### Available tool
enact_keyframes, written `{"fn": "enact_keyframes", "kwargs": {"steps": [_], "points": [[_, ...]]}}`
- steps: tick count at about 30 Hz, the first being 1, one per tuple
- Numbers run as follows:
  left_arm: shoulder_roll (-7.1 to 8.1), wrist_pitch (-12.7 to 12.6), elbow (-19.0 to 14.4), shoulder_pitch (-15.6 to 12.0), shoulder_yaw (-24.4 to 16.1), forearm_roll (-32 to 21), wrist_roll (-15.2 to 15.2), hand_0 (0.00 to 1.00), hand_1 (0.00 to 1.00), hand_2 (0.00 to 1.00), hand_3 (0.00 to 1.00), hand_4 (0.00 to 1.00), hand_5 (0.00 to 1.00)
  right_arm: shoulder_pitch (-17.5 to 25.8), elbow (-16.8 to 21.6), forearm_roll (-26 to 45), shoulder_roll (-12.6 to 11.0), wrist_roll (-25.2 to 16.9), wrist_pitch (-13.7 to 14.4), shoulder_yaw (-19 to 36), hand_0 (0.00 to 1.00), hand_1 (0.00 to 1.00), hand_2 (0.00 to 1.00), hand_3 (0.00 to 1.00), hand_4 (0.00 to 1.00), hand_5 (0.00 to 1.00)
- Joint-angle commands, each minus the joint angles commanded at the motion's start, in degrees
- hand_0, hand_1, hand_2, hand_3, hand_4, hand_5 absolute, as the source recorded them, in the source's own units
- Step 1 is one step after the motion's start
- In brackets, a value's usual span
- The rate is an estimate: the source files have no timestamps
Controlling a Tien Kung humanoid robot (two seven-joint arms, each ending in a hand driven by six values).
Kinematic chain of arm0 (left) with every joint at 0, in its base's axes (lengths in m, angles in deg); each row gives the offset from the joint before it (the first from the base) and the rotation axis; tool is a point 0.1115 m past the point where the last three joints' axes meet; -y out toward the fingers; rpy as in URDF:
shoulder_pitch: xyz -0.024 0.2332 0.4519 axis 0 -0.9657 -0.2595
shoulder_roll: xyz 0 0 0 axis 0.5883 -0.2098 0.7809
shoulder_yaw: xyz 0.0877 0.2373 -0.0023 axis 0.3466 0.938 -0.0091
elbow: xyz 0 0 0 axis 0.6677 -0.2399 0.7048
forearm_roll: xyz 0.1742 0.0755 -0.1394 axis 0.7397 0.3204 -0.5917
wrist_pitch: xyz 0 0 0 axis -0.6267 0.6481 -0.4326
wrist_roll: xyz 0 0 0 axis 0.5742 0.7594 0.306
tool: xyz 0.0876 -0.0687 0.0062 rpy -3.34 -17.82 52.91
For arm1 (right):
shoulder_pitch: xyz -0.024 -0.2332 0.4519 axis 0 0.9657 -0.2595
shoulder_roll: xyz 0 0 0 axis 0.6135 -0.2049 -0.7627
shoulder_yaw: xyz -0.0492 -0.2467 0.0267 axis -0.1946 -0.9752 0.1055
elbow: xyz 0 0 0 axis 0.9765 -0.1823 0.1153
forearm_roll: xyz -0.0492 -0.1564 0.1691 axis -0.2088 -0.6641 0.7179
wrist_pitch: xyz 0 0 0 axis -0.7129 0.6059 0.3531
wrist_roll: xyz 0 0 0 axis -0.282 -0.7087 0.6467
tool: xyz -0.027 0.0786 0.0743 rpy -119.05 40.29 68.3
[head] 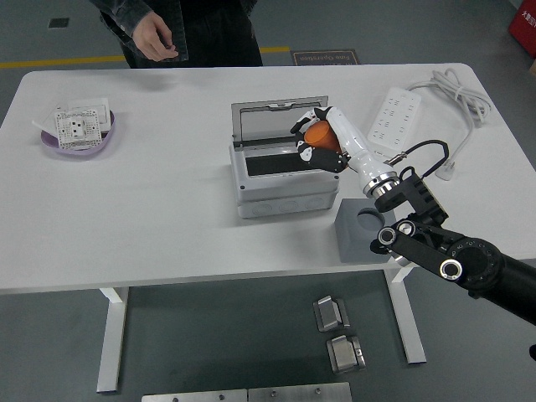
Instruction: Pick up the cylinder from the cube,place it in the box,flap close box
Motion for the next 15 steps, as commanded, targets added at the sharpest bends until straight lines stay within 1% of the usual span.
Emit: {"fn": "enact_keyframes", "kwargs": {"steps": [6, 10, 15], "points": [[0.22, -0.1, 0.0, 0.3, 0.4, 0.0, 0.1, 0.636, 0.647, 0.608, 0.632, 0.683, 0.341, -7.2, -5.6, -1.5, 2.0, 1.4, -2.0, -7.4, 0.002, 0.154, 0.248, 0.214, 0.002, 0.002], [0.33, -0.1, 0.0, 0.5, 0.8, -0.1, 0.1, 0.636, 0.647, 0.608, 0.632, 0.683, 0.341, -11.6, -9.8, -0.8, 3.8, 1.3, -3.1, -12.7, 0.002, 0.152, 0.241, 0.214, 0.002, 0.002], [0.46, -0.1, 0.0, 0.6, 1.1, -0.2, 0.1, 0.636, 0.647, 0.608, 0.632, 0.683, 0.341, -14.4, -13.5, 1.7, 5.8, 0.4, -4.1, -19.1, 0.002, 0.152, 0.241, 0.214, 0.002, 0.002]]}}
